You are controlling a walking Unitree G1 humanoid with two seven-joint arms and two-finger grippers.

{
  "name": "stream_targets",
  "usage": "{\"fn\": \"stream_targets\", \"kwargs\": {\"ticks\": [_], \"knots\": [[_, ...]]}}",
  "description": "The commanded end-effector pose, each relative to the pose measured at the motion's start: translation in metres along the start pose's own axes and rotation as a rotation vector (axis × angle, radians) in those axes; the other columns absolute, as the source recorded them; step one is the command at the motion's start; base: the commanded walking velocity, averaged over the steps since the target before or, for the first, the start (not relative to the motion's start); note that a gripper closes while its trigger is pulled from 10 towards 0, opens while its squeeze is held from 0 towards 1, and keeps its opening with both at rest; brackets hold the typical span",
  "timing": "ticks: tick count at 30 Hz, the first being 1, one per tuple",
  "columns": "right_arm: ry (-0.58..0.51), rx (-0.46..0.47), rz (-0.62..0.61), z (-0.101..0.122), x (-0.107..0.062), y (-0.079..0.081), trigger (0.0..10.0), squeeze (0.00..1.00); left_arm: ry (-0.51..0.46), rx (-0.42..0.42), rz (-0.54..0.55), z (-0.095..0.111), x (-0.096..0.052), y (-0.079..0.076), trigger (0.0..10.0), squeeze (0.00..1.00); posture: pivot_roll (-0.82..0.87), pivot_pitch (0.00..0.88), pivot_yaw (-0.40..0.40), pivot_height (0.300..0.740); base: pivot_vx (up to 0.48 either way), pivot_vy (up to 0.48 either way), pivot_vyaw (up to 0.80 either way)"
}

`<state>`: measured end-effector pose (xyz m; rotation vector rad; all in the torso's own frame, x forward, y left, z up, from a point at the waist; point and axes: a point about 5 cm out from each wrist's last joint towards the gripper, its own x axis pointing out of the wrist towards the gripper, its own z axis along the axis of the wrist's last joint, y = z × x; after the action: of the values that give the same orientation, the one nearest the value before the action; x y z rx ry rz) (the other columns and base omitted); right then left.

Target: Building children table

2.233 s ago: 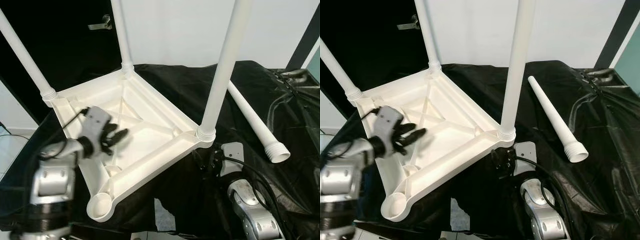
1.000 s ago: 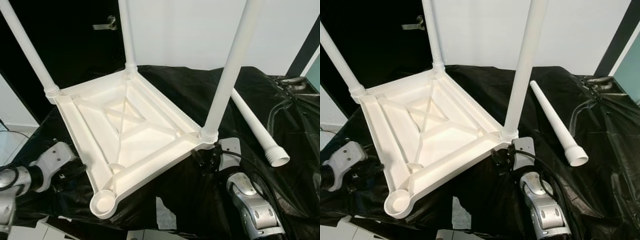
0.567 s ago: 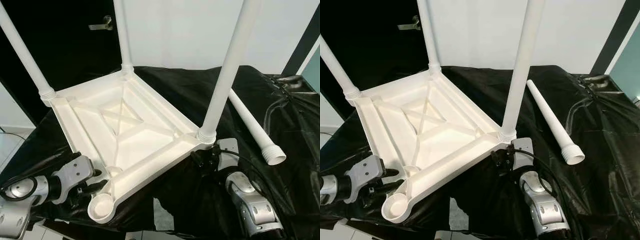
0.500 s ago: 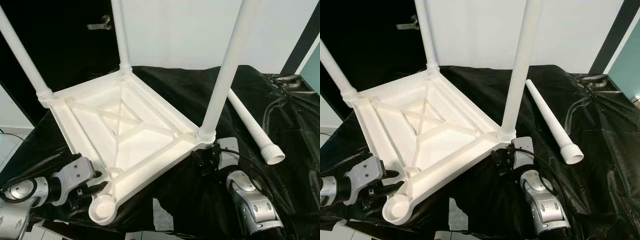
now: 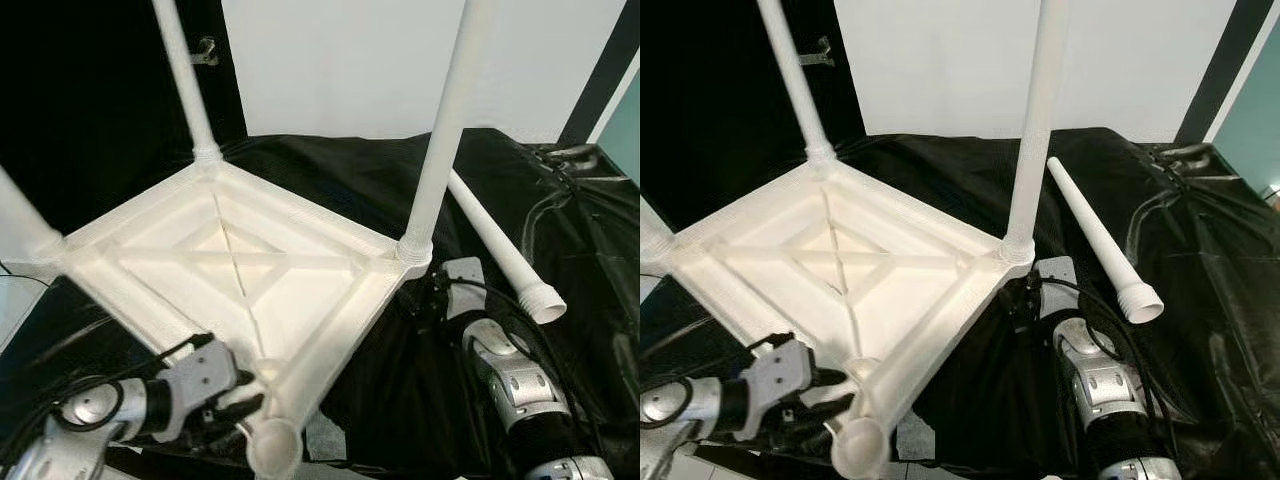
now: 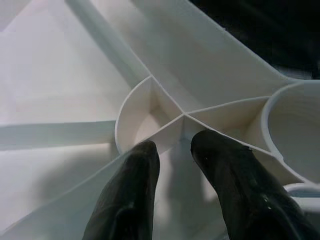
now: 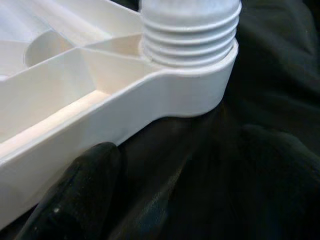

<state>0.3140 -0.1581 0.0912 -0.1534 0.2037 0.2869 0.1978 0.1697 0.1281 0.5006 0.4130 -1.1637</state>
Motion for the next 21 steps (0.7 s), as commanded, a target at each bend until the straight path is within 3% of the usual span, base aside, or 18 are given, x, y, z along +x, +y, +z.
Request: {"fn": "stream_targets", "kwargs": {"ticks": [1, 2, 4, 7, 9, 14, 17, 21], "knots": [[-0.045, -0.008, 0.073, 0.009, 0.008, 0.015, 10.0, 0.0, -0.033, 0.009, -0.022, 0.008, 0.009, -0.005, 10.0, 0.0, 0.11, 0.0, 0.048, 0.74, 0.0, 0.0, 0.0], [-0.054, -0.01, 0.078, 0.012, 0.012, 0.016, 10.0, 0.0, -0.051, -0.009, -0.003, 0.01, 0.016, -0.006, 10.0, 0.0, 0.11, 0.0, 0.045, 0.74, 0.0, 0.0, 0.0], [-0.054, -0.01, 0.078, 0.012, 0.012, 0.016, 10.0, 0.0, -0.051, -0.009, -0.003, 0.01, 0.016, -0.006, 10.0, 0.0, 0.11, 0.0, 0.045, 0.74, 0.0, 0.0, 0.0], [-0.077, -0.015, 0.1, 0.023, 0.027, 0.018, 10.0, 0.0, -0.091, -0.031, 0.086, 0.018, 0.038, 0.0, 10.0, 0.0, 0.11, 0.0, 0.036, 0.74, 0.0, 0.0, 0.0], [-0.082, -0.02, 0.109, 0.026, 0.032, 0.02, 10.0, 0.0, -0.104, -0.048, 0.113, 0.022, 0.043, 0.004, 10.0, 0.0, 0.11, 0.0, 0.034, 0.74, 0.0, 0.0, 0.0], [-0.086, -0.053, 0.133, 0.033, 0.045, 0.027, 10.0, 0.0, -0.112, -0.031, 0.147, 0.032, 0.059, 0.01, 10.0, 0.0, 0.12, 0.0, 0.025, 0.74, 0.0, 0.0, 0.0], [-0.086, -0.062, 0.128, 0.034, 0.047, 0.027, 10.0, 0.0, -0.106, -0.018, 0.153, 0.033, 0.061, 0.011, 10.0, 0.0, 0.12, 0.0, 0.024, 0.74, 0.0, 0.0, 0.0], [-0.08, -0.053, 0.07, 0.03, 0.043, 0.02, 10.0, 0.0, -0.065, 0.016, 0.182, 0.024, 0.05, 0.018, 10.0, 0.0, 0.12, 0.0, 0.019, 0.74, 0.0, 0.0, 0.0]]}}
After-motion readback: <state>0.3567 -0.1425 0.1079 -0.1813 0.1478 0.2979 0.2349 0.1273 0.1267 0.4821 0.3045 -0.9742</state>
